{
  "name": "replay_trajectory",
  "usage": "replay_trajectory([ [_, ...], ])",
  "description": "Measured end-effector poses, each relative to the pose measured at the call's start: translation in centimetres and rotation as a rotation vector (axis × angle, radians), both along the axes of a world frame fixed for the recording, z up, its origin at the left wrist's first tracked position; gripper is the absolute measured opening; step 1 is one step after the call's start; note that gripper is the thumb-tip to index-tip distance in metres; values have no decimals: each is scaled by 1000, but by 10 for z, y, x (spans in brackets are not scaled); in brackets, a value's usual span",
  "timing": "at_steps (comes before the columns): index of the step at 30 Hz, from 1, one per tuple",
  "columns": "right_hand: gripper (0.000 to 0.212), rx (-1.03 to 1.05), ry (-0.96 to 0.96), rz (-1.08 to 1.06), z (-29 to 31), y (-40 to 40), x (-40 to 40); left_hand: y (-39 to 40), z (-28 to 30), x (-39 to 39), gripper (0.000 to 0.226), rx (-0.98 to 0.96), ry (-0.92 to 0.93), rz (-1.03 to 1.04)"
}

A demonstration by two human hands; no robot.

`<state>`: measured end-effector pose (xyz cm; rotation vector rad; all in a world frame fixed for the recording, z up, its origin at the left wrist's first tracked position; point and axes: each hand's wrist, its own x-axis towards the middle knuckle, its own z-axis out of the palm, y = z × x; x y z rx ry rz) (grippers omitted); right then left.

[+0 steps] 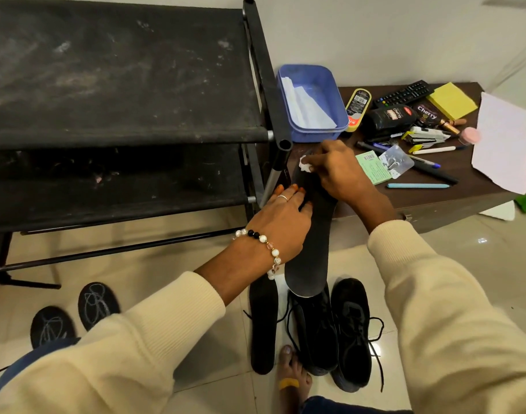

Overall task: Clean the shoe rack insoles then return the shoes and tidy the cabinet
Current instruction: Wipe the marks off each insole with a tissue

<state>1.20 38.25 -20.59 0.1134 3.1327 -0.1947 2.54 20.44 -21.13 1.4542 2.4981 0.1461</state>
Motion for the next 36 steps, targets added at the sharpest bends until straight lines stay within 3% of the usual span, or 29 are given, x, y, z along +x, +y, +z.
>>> replay_trajectory([
  [10, 37, 50, 25, -238, -4, -3, -11, 2, -2, -3, 72, -19, -76, -9],
  [16, 34, -3, 6, 10, -2, -22, 3, 1, 0, -2, 67, 40, -84, 11],
  [30, 34, 37, 8, -190, -3, 10, 16, 2, -3, -1, 71, -24, -68, 18],
  [36, 33, 20, -16, -73, -6, -4, 38, 3, -3, 0, 69, -21, -53, 8],
])
